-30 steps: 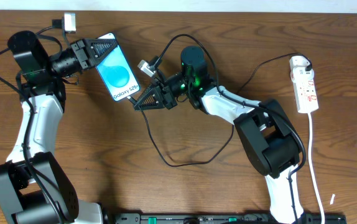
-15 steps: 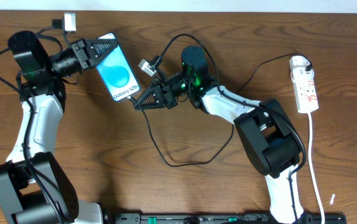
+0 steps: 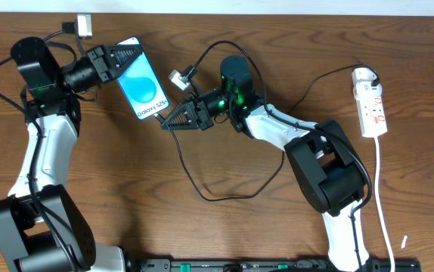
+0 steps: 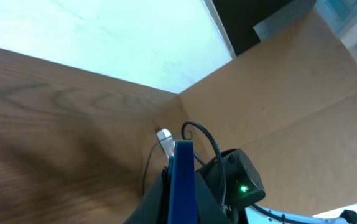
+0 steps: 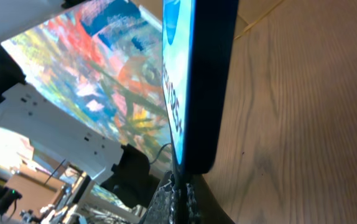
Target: Plug charger to phone and switch on socket
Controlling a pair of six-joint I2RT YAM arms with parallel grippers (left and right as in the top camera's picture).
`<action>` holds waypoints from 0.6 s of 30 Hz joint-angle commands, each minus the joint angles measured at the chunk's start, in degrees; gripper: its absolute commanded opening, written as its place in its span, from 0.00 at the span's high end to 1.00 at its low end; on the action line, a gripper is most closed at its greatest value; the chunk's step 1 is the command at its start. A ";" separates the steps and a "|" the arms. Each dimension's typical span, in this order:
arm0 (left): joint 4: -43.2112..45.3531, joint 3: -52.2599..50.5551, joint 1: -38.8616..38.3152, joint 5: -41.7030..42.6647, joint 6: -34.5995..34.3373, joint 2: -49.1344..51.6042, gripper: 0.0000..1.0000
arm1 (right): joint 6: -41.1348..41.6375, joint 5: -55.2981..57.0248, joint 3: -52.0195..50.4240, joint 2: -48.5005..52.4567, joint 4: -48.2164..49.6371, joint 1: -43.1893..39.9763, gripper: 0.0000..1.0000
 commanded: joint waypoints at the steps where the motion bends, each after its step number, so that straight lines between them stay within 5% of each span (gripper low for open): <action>1: -0.13 -0.09 -0.74 2.36 0.11 -1.07 0.92 | 2.32 8.68 0.81 -0.31 0.46 -0.48 0.99; 18: -0.15 -0.09 -0.90 -0.42 0.04 -1.07 0.92 | 5.22 12.11 0.81 -0.31 4.61 -0.48 0.99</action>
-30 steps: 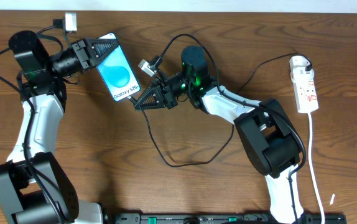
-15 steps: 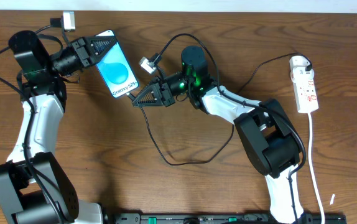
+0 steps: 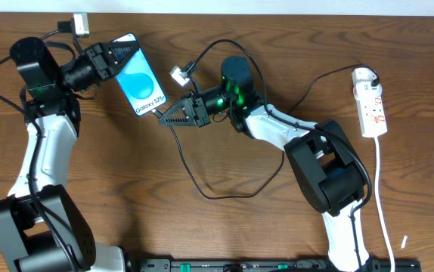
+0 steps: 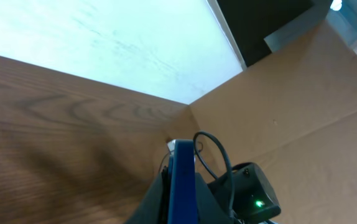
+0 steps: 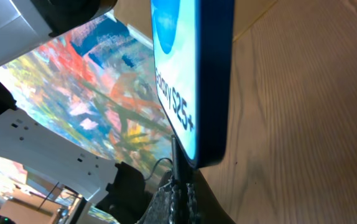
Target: Plug charger to phone and switch on socket
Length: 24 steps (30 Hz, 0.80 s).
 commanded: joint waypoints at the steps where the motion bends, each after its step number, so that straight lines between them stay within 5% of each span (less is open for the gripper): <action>1: -0.39 -0.07 -1.11 3.28 -0.37 -1.07 0.93 | 1.66 8.00 0.90 -0.33 2.75 -0.48 0.99; 24: -0.42 -0.09 -1.81 0.28 -0.76 -1.07 0.92 | 4.52 14.78 0.90 -0.33 4.85 1.64 0.99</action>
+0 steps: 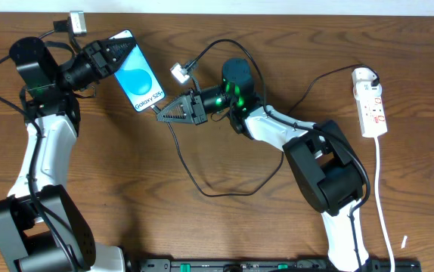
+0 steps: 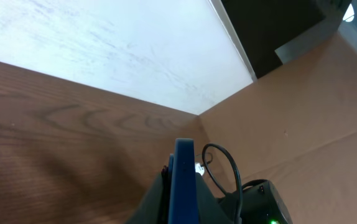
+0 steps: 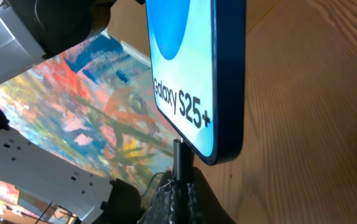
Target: Plug charger to phone and switch on socket
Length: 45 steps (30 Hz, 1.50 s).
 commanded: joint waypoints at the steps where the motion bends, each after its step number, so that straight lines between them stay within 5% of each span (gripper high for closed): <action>1: -0.68 -0.07 -1.77 3.82 -0.74 -1.07 0.93 | 0.63 10.84 1.29 -0.63 1.29 1.27 0.99; 45: -0.76 -0.07 4.48 4.26 -3.32 -1.07 0.93 | -4.42 9.99 1.27 -0.63 -5.25 0.17 0.99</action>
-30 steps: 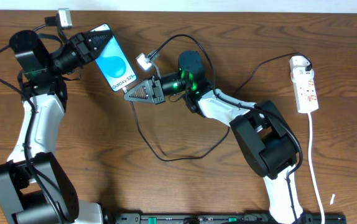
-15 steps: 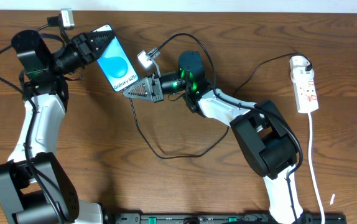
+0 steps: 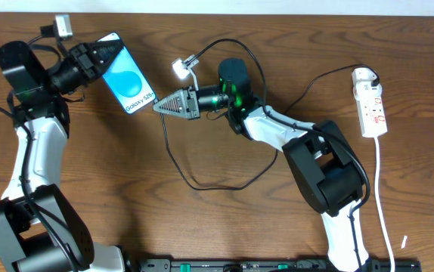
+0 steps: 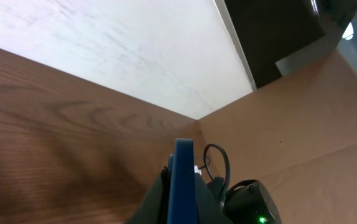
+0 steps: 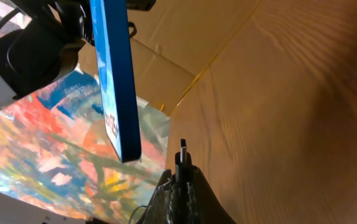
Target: Plug charger to phone and switch on socket
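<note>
The phone (image 3: 128, 83), blue-screened and reading "Galaxy S25+", is held off the table at the far left with my left gripper (image 3: 103, 54) shut on its upper end. In the left wrist view only its blue edge (image 4: 183, 180) shows between the fingers. My right gripper (image 3: 162, 106) is shut on the black charger plug (image 5: 182, 154), whose metal tip points at the phone (image 5: 117, 87). A small gap separates the tip from the phone's lower edge. The white power strip (image 3: 370, 102) lies at the far right.
The black charger cable (image 3: 202, 177) loops across the middle of the wooden table (image 3: 126, 211). A white USB adapter (image 3: 179, 68) lies just behind the right gripper. The strip's white cord (image 3: 383, 204) runs down the right edge.
The left gripper and the phone have shifted left. The plug tip, which stood against the phone's lower edge, is now apart from it and to its right.
The right gripper held the plug under the phone's lower edge while the left held the phone. Over the following moments both stood further up and left, the plug still at that edge. Now the phone is further left and a gap shows.
</note>
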Controlling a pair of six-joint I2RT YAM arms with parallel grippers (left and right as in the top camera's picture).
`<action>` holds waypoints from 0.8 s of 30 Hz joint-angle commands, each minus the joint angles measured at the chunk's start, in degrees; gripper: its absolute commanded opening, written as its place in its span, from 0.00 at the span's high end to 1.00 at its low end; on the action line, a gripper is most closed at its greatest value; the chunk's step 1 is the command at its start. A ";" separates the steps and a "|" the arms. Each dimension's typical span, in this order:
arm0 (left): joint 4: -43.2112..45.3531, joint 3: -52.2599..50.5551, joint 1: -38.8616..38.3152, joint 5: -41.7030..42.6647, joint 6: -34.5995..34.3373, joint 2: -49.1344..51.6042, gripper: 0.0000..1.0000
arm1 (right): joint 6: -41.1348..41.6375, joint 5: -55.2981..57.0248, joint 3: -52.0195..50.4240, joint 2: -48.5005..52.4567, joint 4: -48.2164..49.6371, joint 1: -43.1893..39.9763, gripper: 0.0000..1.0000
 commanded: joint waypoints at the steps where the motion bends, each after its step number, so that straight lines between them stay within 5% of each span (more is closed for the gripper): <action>1: 0.33 -0.09 0.31 1.99 -1.07 -1.07 0.93 | -2.49 -0.35 1.18 -0.66 0.00 -0.17 0.99; 24: 0.31 -0.07 0.24 2.01 -1.07 -1.07 0.93 | -6.97 -11.65 1.18 -0.66 6.05 1.29 0.99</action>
